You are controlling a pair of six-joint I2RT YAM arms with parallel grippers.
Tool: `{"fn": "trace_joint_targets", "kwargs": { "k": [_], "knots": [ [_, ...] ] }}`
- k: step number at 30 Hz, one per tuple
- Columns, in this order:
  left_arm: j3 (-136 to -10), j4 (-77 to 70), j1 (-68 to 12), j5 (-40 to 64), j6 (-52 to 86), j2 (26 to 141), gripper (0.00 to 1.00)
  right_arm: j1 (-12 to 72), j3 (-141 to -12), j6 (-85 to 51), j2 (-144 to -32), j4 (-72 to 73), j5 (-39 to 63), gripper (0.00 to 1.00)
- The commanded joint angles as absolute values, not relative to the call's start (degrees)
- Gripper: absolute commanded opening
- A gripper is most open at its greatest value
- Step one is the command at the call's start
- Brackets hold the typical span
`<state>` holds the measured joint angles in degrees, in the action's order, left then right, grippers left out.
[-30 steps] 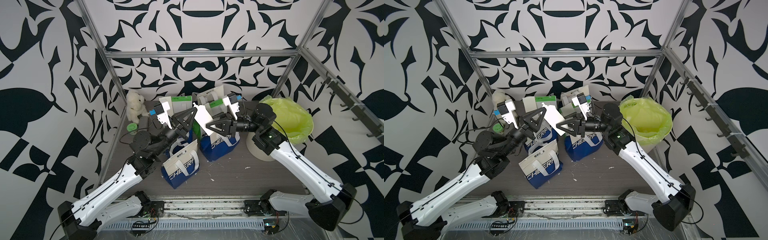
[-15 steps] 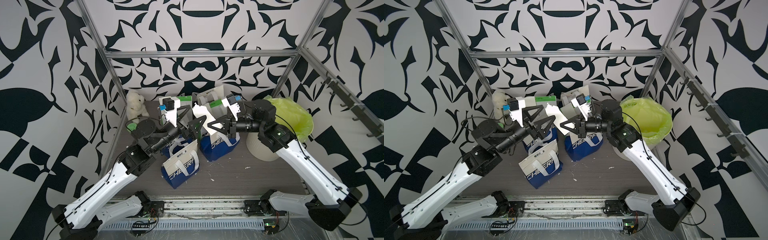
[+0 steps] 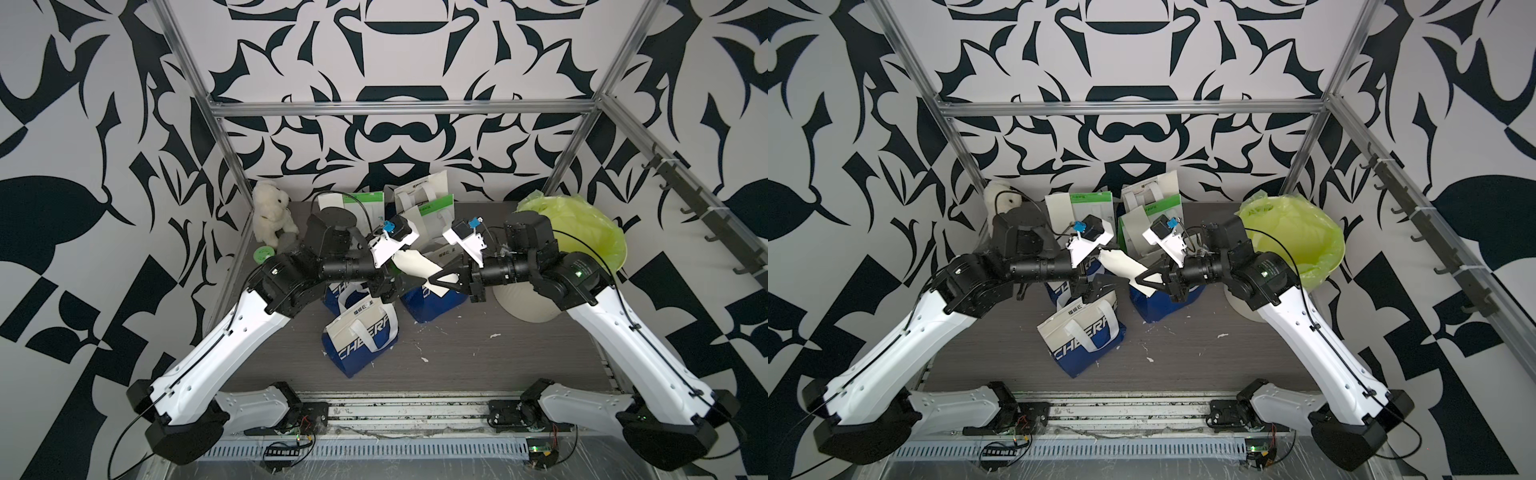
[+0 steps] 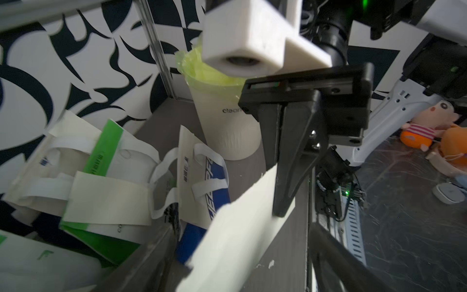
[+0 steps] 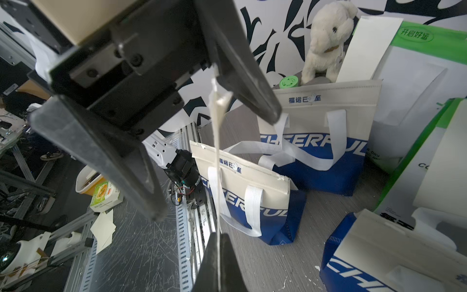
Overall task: Shred takeout receipts and throw away
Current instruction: Shred the takeout receipt.
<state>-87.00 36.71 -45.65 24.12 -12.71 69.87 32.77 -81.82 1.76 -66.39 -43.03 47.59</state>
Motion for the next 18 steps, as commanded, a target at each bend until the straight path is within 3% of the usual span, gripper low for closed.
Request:
{"fn": "trace_joint_targets", "kwargs": {
  "k": [1,3,9,15,18],
  "knots": [
    [-89.07,38.76,-45.09,31.04,-13.93,70.33,0.82,33.31,-83.61,5.01,-65.17,-46.09,48.7,0.0],
    [-89.55,38.58,-45.04,31.72,-13.72,71.29,0.8,33.64,-84.02,5.62,-65.54,-47.42,48.63,0.0],
    [-88.98,34.49,-45.09,36.32,-10.41,72.33,0.53,33.84,-83.6,6.16,-66.22,-48.16,46.98,0.0],
    [-86.89,32.32,-45.09,38.11,-8.35,72.13,0.45,33.84,-84.1,5.58,-66.52,-48.16,45.66,0.0],
    [-87.25,33.33,-45.13,38.41,-8.34,72.59,0.31,33.84,-84.46,5.57,-66.71,-48.29,45.68,0.0]
  ]
}}
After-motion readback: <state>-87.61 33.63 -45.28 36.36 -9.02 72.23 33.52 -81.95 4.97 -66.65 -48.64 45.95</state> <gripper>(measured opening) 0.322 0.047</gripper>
